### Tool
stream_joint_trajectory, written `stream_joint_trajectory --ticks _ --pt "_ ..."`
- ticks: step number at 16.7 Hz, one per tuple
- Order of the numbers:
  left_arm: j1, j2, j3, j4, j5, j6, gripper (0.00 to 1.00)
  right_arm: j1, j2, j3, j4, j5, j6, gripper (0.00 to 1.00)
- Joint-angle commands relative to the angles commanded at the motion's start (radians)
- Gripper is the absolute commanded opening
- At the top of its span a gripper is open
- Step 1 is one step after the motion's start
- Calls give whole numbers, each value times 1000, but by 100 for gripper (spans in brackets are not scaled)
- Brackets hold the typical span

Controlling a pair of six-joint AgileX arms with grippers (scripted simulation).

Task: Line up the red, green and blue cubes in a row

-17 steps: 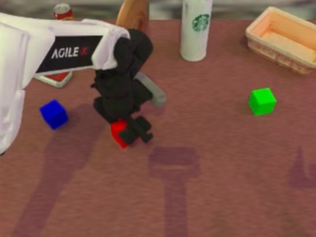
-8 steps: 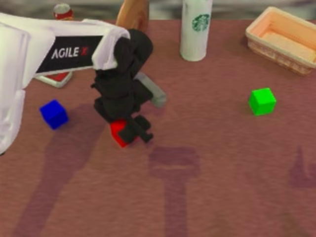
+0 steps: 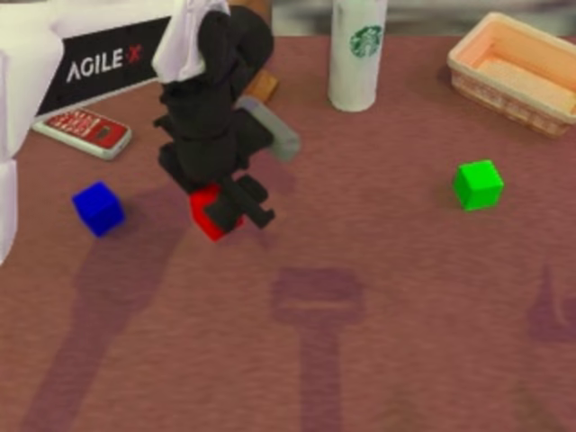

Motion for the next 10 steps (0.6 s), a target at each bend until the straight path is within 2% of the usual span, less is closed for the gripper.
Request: stream_joint_trajectory --ticks 7,10 --pt "-3 -19 28 -37 -1 4 0 0 0 0 0 0 0 100" --pt "-20 -52 -8 -33 1 74 0 0 0 0 0 0 0 100"
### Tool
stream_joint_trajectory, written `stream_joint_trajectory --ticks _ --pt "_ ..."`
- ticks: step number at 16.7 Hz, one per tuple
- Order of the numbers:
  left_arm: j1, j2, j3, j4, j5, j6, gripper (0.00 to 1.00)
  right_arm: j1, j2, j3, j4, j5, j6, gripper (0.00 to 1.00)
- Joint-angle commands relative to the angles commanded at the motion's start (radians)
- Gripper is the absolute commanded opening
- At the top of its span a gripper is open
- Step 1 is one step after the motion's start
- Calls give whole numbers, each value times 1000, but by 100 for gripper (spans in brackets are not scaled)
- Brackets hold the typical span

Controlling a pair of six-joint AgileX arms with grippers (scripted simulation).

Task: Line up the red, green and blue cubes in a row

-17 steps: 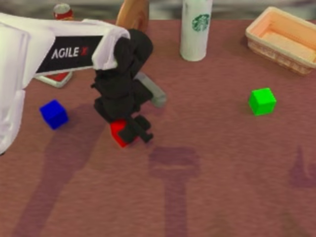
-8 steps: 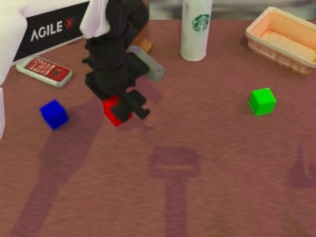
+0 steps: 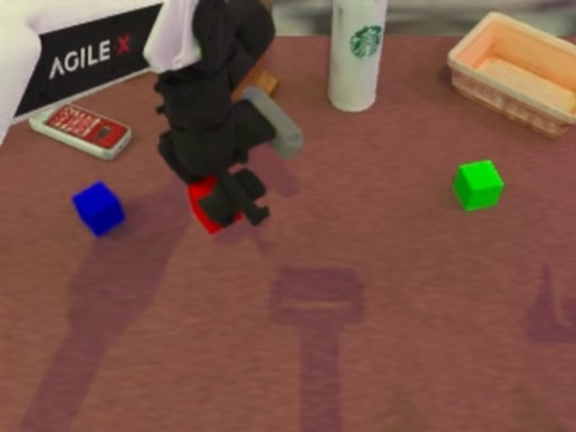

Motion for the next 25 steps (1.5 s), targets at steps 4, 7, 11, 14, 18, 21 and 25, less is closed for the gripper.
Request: stream_joint_trajectory --ticks 4,7,11,14,18,21,25 --pt "-43 -93 -114 12 3 192 0 0 0 0 0 0 0 100" --pt "-81 -168 -204 20 6 356 0 0 0 0 0 0 0 100" --pt "-107 -232 -270 34 8 457 0 0 0 0 0 0 0 100" --pt "-108 -233 -271 34 8 458 0 0 0 0 0 0 0 100" --pt "-102 -216 -297 74 7 456 0 0 0 0 0 0 0 100" --pt "-103 -179 -368 191 8 455 0 0 0 0 0 0 0 100" --pt "-108 -141 -433 289 8 459 0 0 0 0 0 0 0 100"
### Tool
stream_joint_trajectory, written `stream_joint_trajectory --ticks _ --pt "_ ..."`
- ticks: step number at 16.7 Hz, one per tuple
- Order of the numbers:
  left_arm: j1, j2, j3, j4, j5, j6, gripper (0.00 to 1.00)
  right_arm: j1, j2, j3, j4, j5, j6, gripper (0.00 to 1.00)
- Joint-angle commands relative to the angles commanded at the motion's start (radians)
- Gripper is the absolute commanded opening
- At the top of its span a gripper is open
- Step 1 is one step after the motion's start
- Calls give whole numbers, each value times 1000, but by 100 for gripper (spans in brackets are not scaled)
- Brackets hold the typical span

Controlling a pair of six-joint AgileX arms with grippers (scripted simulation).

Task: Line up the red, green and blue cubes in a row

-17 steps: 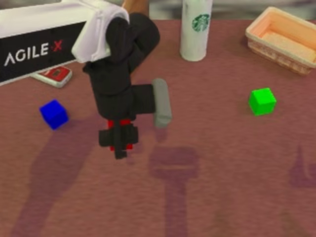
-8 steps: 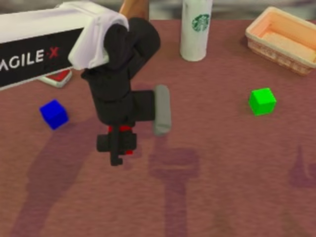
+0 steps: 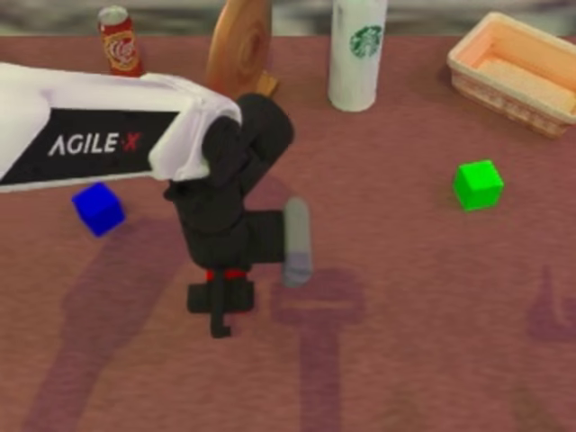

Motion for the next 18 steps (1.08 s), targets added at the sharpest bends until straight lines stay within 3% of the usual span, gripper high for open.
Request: stream_joint_trajectory --ticks 3,16,18 --pt "0 0 0 1 0 0 0 0 0 0 0 0 0 100" --pt "0 0 0 1 0 0 98 0 0 0 0 0 0 100" --pt "0 0 0 1 0 0 100 0 0 0 0 0 0 100"
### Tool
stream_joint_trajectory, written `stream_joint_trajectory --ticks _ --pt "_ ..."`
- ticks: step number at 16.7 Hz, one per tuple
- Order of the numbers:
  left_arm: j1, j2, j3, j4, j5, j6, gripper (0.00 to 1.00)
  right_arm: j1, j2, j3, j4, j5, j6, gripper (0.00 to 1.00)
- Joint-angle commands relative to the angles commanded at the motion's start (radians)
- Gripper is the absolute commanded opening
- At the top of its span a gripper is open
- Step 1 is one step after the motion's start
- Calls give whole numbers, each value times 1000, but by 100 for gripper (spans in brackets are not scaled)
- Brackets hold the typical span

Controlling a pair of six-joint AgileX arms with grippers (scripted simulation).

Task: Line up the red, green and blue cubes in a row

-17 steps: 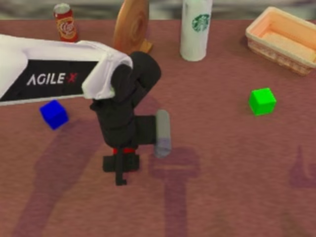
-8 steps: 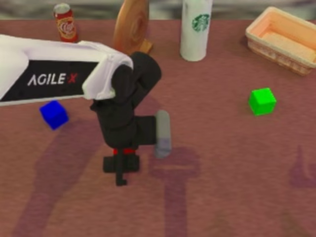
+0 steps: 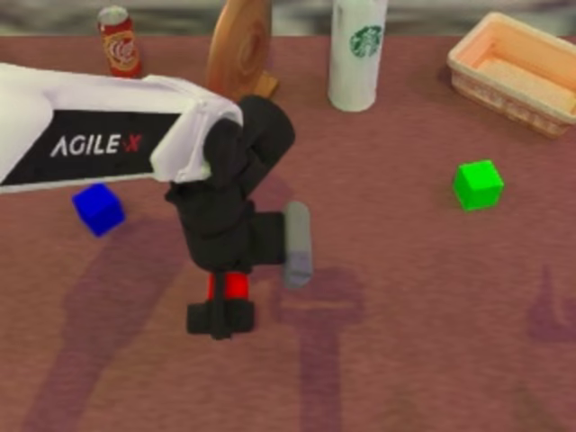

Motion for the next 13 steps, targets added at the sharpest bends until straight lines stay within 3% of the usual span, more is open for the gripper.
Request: stream_joint_trajectory --ticks 8,13 --pt "1 -2 3 -4 0 1 100 0 0 0 0 0 0 100" --pt "16 -52 104 -170 0 1 100 0 0 0 0 0 0 100"
